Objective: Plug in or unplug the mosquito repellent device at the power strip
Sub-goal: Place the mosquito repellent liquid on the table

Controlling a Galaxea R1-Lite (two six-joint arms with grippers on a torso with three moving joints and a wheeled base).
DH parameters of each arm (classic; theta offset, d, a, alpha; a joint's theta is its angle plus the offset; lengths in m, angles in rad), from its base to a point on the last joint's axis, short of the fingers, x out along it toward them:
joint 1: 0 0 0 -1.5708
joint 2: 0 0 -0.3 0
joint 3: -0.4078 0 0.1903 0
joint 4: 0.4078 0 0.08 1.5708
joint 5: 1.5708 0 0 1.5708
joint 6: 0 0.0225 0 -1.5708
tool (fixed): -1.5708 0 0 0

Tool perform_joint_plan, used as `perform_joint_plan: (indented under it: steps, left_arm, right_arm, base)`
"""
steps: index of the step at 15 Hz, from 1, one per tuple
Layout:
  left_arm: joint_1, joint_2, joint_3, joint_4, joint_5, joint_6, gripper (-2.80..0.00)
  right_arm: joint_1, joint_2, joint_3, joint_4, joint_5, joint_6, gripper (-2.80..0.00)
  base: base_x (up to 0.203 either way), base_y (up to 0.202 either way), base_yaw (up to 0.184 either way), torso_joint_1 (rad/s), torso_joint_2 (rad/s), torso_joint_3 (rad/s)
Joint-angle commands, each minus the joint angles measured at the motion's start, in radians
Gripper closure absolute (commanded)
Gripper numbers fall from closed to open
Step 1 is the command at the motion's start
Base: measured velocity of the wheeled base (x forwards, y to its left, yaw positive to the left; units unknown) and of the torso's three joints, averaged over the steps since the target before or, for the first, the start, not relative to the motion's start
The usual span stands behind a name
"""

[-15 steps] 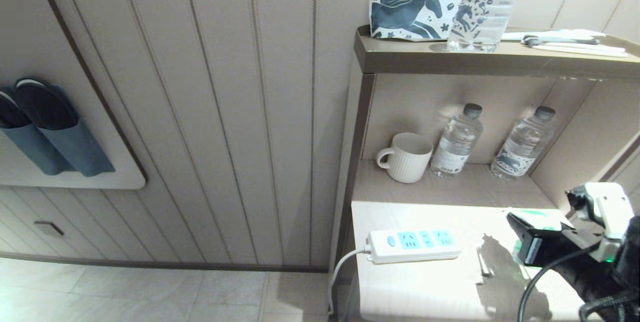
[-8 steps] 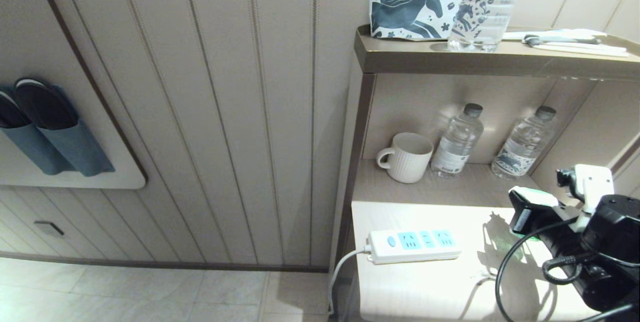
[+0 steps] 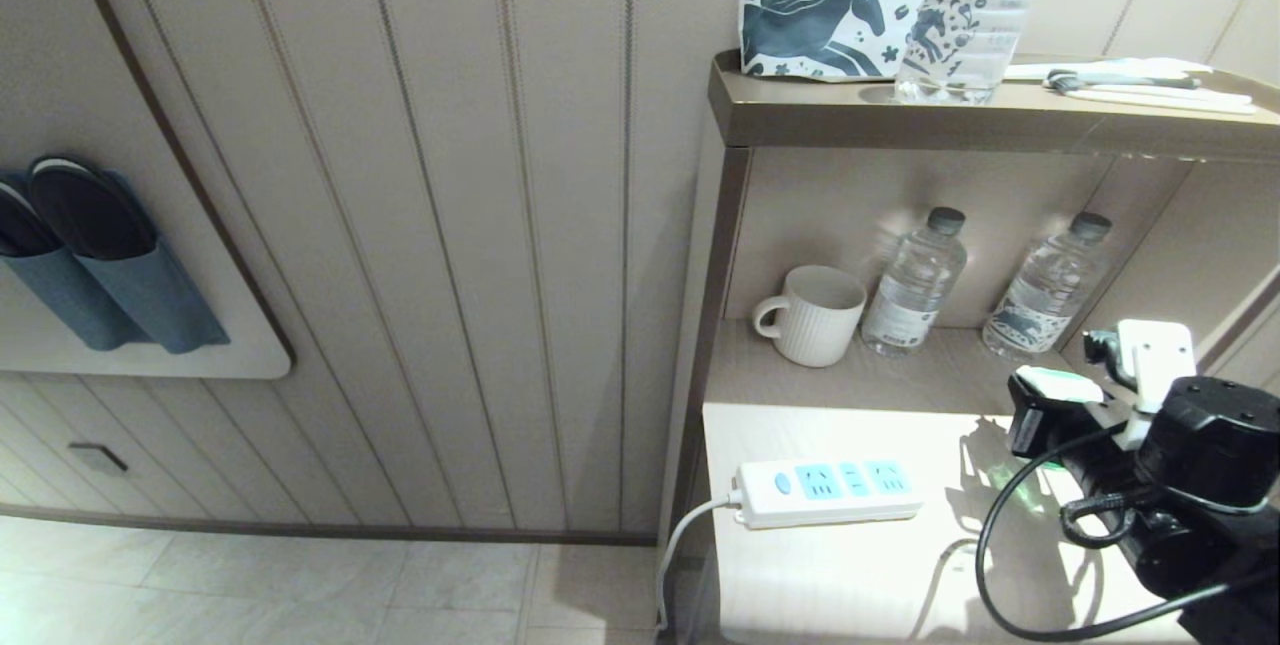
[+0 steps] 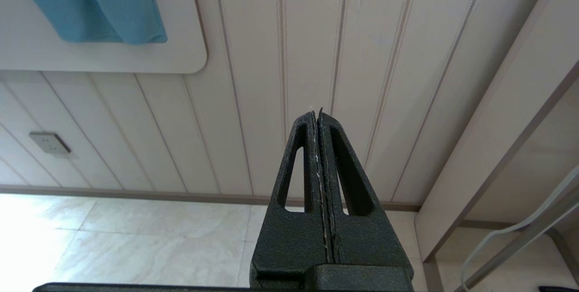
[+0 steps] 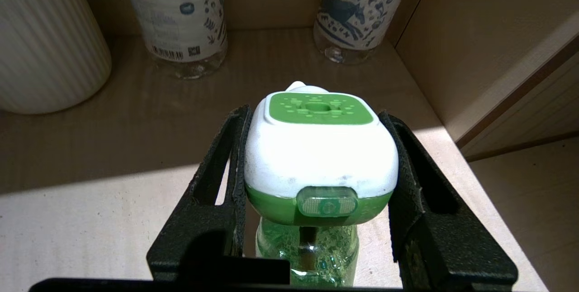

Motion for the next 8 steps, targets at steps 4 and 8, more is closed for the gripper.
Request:
perform_joint_plan:
  steps: [4,8]
  left_arm:
    - [0.001,0.002,0.000,-0.001,0.000,0.000,0.00]
    - [0.000,0.002,0.000,-0.001,0.000,0.000,0.00]
  right_arm:
    - [0.019,0.105,0.007,-0.039,-0.001,0.003,0.00]
    - [0.027,0.120,0.007,-0.032,0.008,0.020,0.00]
  base:
    - [0.000,0.000,0.000,0.000,0.00,0.000]
    - [0.000,0.000,0.000,0.000,0.00,0.000]
